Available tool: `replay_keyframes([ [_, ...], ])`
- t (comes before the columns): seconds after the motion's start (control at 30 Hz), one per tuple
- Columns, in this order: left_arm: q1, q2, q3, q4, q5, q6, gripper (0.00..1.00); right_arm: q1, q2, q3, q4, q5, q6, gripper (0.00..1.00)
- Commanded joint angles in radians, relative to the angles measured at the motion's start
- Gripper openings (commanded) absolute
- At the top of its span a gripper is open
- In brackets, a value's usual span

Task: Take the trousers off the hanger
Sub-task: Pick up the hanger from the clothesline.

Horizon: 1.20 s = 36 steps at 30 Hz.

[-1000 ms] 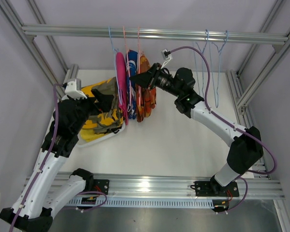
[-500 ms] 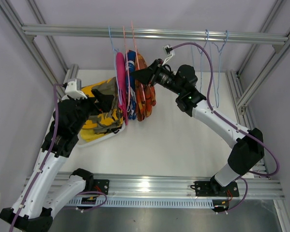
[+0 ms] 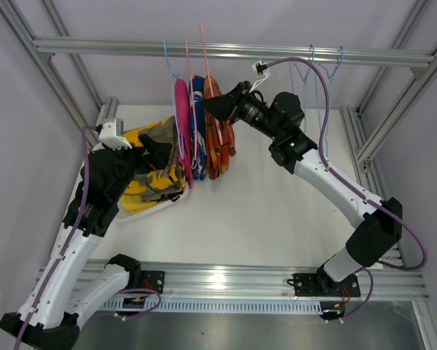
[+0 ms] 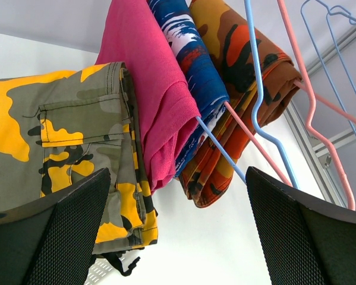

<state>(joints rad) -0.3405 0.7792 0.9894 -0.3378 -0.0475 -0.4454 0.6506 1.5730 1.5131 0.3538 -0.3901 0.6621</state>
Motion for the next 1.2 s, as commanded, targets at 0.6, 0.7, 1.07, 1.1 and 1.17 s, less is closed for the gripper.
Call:
replay_keyframes([
  [0.6,0.011,0.009,-0.005,0.068,0.153,0.025,0.99,0.006,-0.327,0.053,0.001,0.083,-0.226,0.0],
  [0.7,0.009,0.009,-0.011,0.088,0.184,0.03,0.99,0.011,-0.413,-0.025,-0.022,0.12,-0.233,0.0],
  [1.07,-0.123,-0.025,-0.052,0.148,0.144,0.106,0.99,0.032,-0.697,-0.244,-0.216,0.23,-0.306,0.0],
  [1.1,-0.15,-0.023,-0.048,0.145,0.14,0.112,0.99,0.032,-0.744,-0.272,-0.22,0.244,-0.303,0.0],
  [1.17,-0.184,-0.018,-0.043,0.135,0.105,0.132,0.99,0.032,-0.787,-0.344,-0.245,0.255,-0.303,0.0],
])
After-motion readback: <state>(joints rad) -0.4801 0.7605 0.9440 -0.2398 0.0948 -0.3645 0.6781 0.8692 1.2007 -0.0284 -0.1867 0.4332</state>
